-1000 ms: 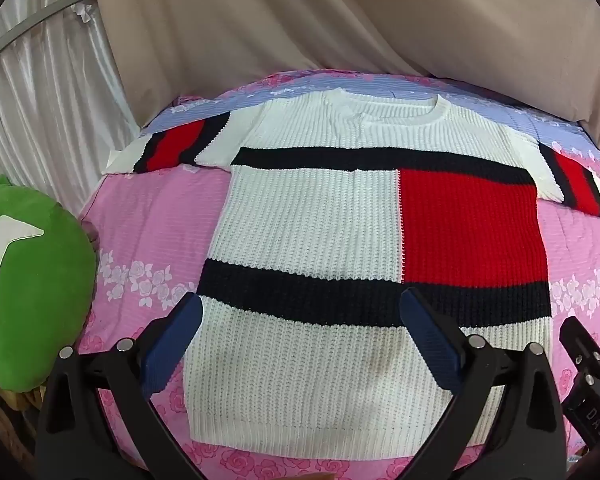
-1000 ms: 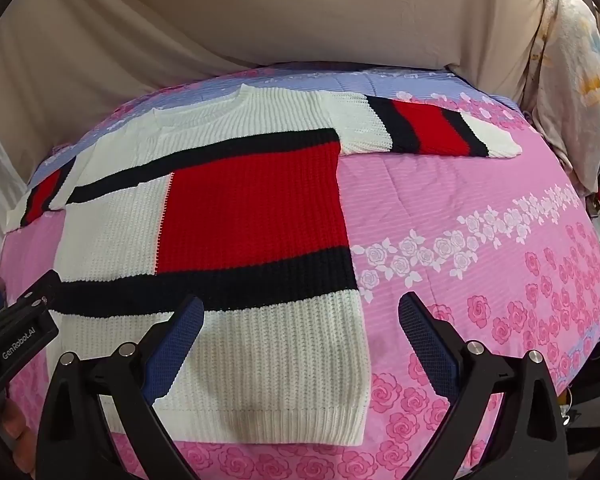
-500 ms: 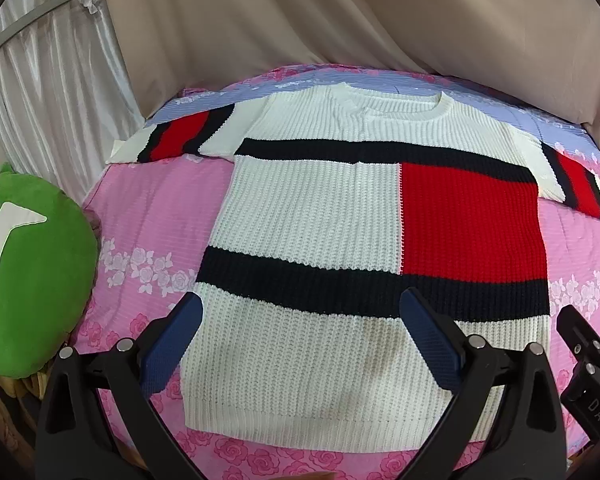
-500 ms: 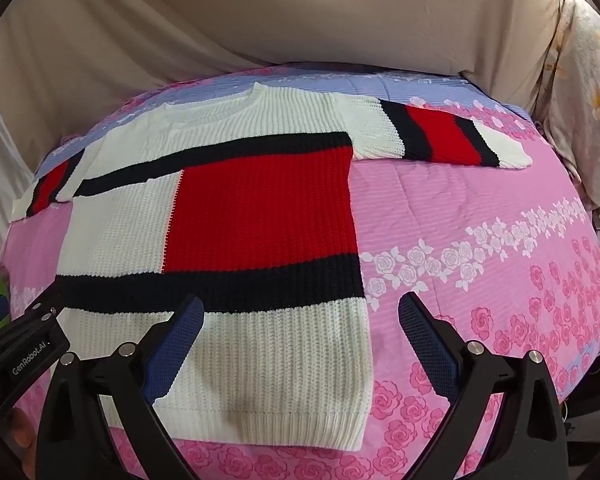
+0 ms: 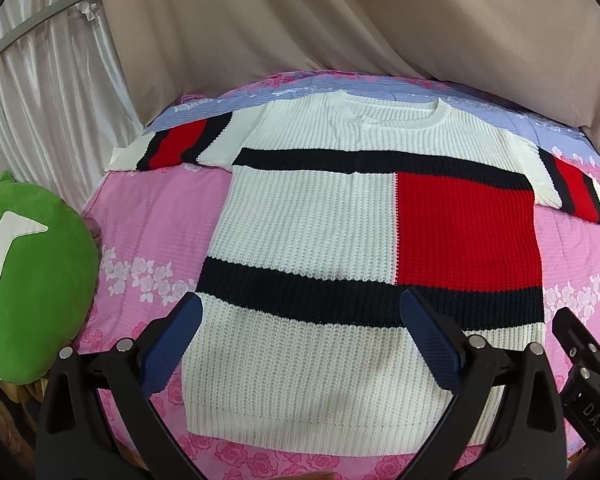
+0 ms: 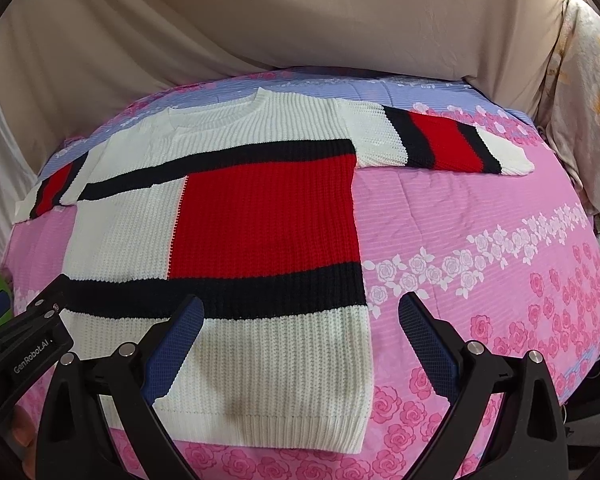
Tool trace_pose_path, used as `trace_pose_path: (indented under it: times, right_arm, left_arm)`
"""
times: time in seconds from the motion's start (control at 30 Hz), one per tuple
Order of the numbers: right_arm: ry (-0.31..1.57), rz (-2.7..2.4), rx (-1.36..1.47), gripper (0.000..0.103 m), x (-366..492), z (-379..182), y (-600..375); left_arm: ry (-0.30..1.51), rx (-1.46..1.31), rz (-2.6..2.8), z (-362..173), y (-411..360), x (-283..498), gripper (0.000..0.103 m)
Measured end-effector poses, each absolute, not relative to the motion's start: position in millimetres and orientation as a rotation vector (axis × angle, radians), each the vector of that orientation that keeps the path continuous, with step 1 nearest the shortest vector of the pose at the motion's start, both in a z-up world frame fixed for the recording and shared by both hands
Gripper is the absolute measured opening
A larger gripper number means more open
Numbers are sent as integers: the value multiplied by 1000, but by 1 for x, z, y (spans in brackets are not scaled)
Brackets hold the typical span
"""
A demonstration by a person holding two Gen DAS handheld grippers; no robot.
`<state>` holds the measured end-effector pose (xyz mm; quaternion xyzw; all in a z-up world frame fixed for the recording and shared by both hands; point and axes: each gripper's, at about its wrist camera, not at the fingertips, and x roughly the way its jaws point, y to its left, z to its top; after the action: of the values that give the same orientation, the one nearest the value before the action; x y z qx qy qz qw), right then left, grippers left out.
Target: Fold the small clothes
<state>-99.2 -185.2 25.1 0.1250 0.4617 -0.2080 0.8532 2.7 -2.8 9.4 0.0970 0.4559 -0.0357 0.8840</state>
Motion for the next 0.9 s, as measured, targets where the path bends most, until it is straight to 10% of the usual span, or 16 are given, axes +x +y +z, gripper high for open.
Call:
trace_pose_path:
  times: [0.9]
  right_arm:
    - [965, -448, 288, 96, -97, 27, -189]
  left_arm:
    - [948, 248, -97, 10, -15, 8, 97]
